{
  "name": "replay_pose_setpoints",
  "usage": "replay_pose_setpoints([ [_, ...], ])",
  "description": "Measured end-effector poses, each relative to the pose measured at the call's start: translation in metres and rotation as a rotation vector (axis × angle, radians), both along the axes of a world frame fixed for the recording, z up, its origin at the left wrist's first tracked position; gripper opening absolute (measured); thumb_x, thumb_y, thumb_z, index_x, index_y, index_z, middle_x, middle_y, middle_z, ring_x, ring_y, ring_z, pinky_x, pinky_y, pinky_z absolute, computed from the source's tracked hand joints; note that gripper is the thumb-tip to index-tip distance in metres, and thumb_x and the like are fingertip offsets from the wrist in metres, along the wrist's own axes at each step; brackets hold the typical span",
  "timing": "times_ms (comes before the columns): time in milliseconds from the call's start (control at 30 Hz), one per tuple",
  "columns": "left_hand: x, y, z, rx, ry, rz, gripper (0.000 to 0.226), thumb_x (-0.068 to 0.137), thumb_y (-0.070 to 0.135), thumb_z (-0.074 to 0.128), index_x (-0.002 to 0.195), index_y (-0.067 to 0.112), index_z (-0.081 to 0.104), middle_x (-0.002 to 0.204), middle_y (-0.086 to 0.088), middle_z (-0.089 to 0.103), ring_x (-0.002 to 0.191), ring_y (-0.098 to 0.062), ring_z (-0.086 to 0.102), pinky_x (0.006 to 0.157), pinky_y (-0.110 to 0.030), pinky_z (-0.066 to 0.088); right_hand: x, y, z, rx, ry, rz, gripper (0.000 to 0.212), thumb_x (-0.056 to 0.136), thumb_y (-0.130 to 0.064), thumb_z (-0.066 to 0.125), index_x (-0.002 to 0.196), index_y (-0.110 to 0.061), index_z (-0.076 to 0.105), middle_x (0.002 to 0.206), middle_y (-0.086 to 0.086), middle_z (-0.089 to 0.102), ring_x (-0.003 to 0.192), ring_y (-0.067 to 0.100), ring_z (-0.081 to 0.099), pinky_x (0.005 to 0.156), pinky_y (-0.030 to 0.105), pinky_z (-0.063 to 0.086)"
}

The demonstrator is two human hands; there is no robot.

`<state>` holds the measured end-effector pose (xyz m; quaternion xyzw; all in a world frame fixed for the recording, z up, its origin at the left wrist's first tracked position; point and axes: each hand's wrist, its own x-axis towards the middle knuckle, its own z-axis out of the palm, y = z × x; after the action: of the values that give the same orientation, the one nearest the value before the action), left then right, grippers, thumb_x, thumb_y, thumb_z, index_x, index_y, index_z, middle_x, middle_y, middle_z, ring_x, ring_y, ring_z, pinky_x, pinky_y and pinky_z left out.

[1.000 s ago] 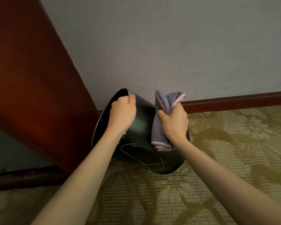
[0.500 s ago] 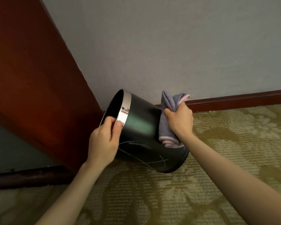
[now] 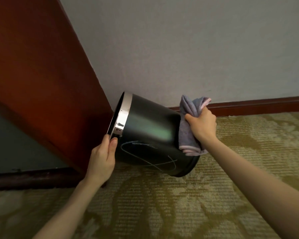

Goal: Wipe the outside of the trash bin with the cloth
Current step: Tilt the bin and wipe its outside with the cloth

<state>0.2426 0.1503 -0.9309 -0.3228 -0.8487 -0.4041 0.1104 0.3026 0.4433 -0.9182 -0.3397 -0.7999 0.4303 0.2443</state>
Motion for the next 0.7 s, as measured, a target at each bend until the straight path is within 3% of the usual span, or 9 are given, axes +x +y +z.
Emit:
replay_pose_setpoints([
  [67, 0.004, 0.009, 0.005, 0.014, 0.000, 0.000, 0.022, 0.094, 0.039, 0.032, 0.077, 0.033, 0.044, 0.055, 0.007, 0.043, 0.043, -0.007, 0.045, 0.037, -0.013, 0.029, 0.008, 0.001, -0.003, -0.053, 0.035, 0.011, 0.028, 0.078, -0.030, 0.065, 0.091, -0.008, 0.054, 0.089, 0.007, 0.061, 0.076, 0.023, 0.057, 0.061, 0.035, 0.047],
  [167, 0.009, 0.029, 0.017, 0.027, 0.038, 0.022, 0.023, 0.096, 0.032, 0.034, 0.075, 0.028, 0.043, 0.052, 0.011, 0.040, 0.042, -0.005, 0.047, 0.035, -0.011, 0.028, 0.020, 0.006, -0.007, -0.085, 0.058, -0.006, 0.026, 0.077, -0.030, 0.066, 0.091, -0.011, 0.056, 0.088, 0.009, 0.064, 0.079, 0.027, 0.062, 0.069, 0.042, 0.053],
  [300, 0.010, 0.051, 0.034, -0.010, 0.114, 0.110, 0.029, 0.099, 0.022, 0.037, 0.070, 0.015, 0.041, 0.050, 0.008, 0.036, 0.037, -0.011, 0.038, 0.038, -0.019, 0.029, 0.034, 0.019, -0.010, -0.053, 0.042, -0.011, 0.022, 0.077, -0.029, 0.066, 0.088, -0.014, 0.055, 0.083, 0.006, 0.061, 0.074, 0.023, 0.059, 0.063, 0.034, 0.047],
  [467, 0.001, 0.048, 0.053, -0.054, -0.004, 0.207, 0.040, 0.100, 0.029, 0.034, 0.070, 0.008, 0.049, 0.060, -0.005, 0.048, 0.054, -0.023, 0.048, 0.051, -0.036, 0.037, 0.038, 0.024, -0.008, -0.008, -0.003, -0.027, 0.022, 0.075, -0.029, 0.067, 0.075, -0.016, 0.050, 0.068, -0.001, 0.052, 0.065, 0.022, 0.050, 0.050, 0.028, 0.031],
  [567, -0.008, 0.043, 0.066, -0.153, -0.019, 0.227, 0.044, 0.100, 0.029, 0.033, 0.070, 0.005, 0.052, 0.061, -0.004, 0.049, 0.061, -0.026, 0.049, 0.057, -0.035, 0.034, 0.033, 0.017, -0.006, -0.002, -0.003, 0.007, 0.023, 0.073, -0.030, 0.068, 0.076, -0.017, 0.049, 0.071, -0.001, 0.053, 0.065, 0.020, 0.049, 0.053, 0.029, 0.034],
  [700, -0.014, 0.044, 0.086, -0.310, -0.046, 0.174, 0.049, 0.100, 0.033, 0.034, 0.075, -0.001, 0.058, 0.071, -0.016, 0.059, 0.071, -0.033, 0.056, 0.062, -0.038, 0.038, 0.027, 0.007, -0.008, 0.055, -0.101, 0.137, 0.024, 0.072, -0.033, 0.066, 0.080, -0.015, 0.053, 0.076, 0.005, 0.057, 0.066, 0.023, 0.051, 0.058, 0.031, 0.036],
])
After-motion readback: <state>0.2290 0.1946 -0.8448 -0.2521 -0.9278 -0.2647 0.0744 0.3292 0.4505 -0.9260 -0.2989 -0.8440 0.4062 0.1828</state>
